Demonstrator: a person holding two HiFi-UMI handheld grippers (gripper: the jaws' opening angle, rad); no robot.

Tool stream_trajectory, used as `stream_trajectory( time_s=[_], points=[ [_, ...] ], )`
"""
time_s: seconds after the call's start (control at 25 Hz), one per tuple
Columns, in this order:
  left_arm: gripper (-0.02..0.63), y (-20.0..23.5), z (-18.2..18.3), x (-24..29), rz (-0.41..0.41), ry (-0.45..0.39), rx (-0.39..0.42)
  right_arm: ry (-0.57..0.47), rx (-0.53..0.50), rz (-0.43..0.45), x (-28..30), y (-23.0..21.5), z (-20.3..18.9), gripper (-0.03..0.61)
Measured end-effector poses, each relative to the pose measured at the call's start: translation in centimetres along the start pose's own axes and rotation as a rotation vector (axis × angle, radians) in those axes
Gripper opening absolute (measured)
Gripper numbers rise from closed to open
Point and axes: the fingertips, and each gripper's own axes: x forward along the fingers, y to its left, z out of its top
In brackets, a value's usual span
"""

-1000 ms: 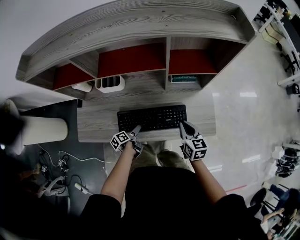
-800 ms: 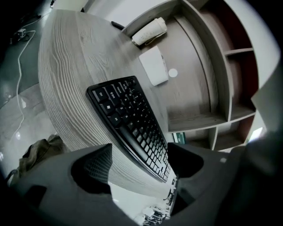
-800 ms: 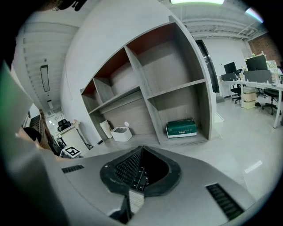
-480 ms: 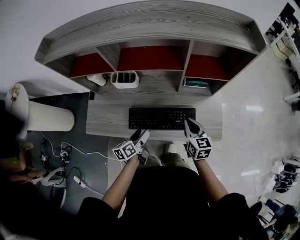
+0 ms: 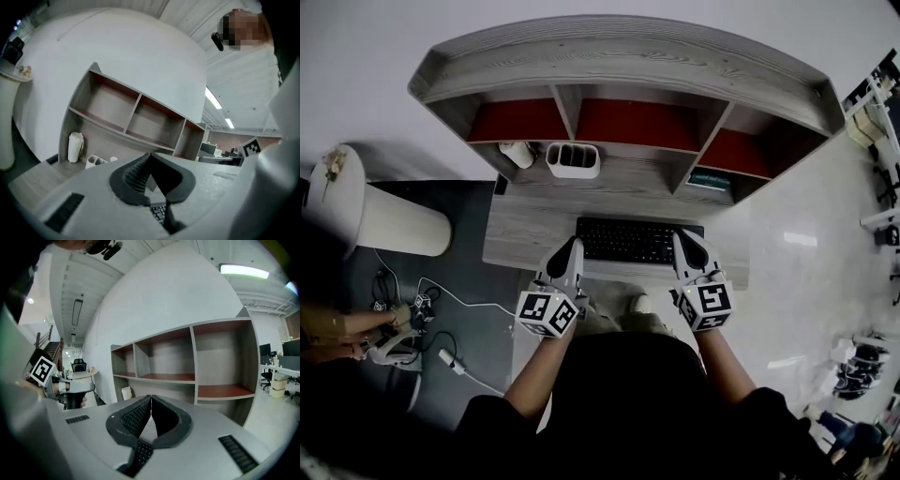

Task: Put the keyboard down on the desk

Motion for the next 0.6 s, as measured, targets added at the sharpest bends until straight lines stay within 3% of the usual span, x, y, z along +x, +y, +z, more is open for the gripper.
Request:
stream_trajectory(
  time_s=[0.24, 0.6],
  points=[
    [0.017, 2.3, 2.8, -0.8, 0.014, 0.038, 0.055, -0.015, 0.000, -0.076, -0.3, 1.4, 2.4, 0.014],
    [0.017, 3.1, 4.5, 0.8, -0.072, 0.094, 0.142, -0.026, -0.015, -0.166, -0.7, 2.2, 2.9, 0.013]
  ],
)
